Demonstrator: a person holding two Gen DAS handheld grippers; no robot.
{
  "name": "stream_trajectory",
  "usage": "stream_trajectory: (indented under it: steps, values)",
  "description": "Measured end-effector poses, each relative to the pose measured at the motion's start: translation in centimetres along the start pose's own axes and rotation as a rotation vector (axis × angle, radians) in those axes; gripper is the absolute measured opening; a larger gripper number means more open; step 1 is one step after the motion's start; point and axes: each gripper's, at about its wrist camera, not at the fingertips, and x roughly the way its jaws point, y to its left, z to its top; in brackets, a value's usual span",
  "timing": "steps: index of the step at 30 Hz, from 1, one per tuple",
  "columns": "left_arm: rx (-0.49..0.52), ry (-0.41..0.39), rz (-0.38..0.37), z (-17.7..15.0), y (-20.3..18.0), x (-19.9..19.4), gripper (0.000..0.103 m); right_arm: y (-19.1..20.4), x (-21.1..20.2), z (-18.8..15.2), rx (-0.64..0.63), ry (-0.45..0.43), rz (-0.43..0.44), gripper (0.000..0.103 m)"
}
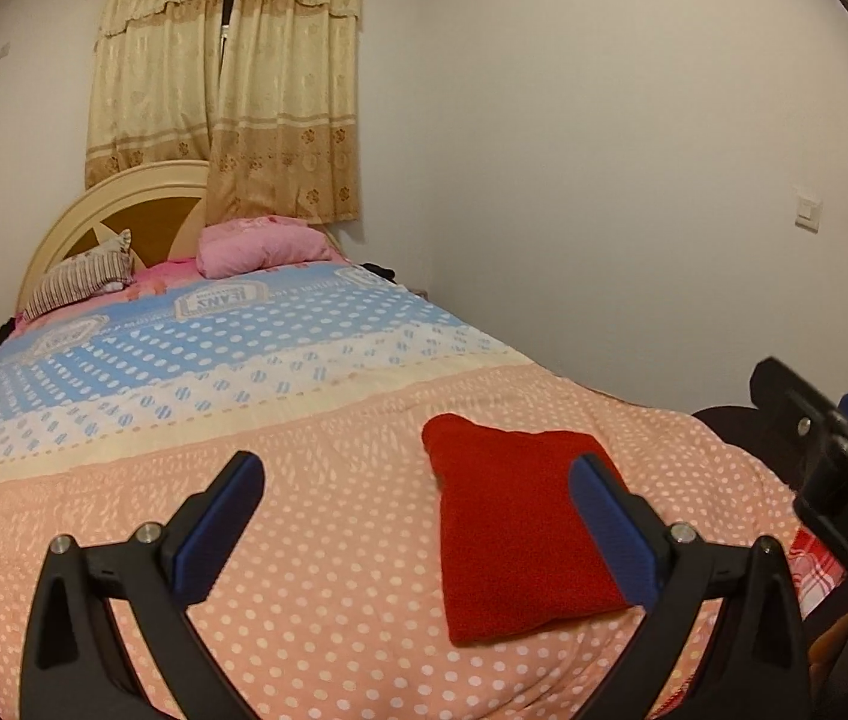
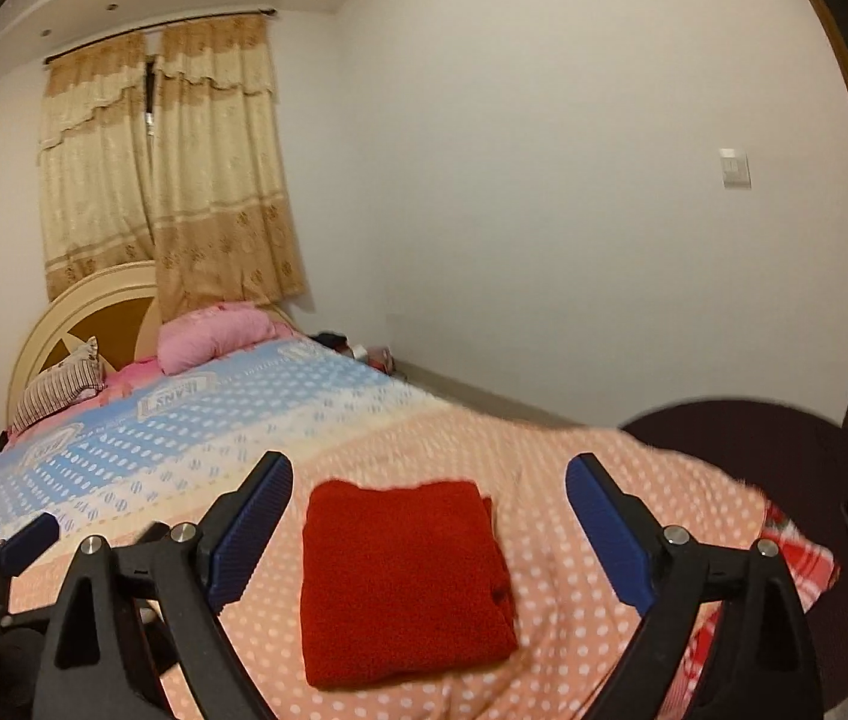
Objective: Fold small clothes
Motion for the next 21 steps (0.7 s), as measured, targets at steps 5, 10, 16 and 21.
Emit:
stream_trajectory:
  steps: [5,10,16,21]
  values:
    - [0.013,0.007,0.012,-0.2,-0.2,0.2,0.103,0.7,-0.9,-0.4,-0.036,-0.055,-0.04,0.094]
    - [0.017,0.019,0.013,-0.3,-0.4,0.2,0.103,0.9,-0.6,-1.0,-0.043,-0.028,-0.037,0.095]
    - [0.03,0.013,0.018,-0.3,-0.6,0.2,0.103,0.9,-0.3,-1.5,-0.046,-0.007,-0.04,0.095]
    - [0.031,0.017,0.023,-0.3,-0.6,0.2,0.103,0.6,0.0,-1.5,-0.031,-0.01,-0.05,0.095]
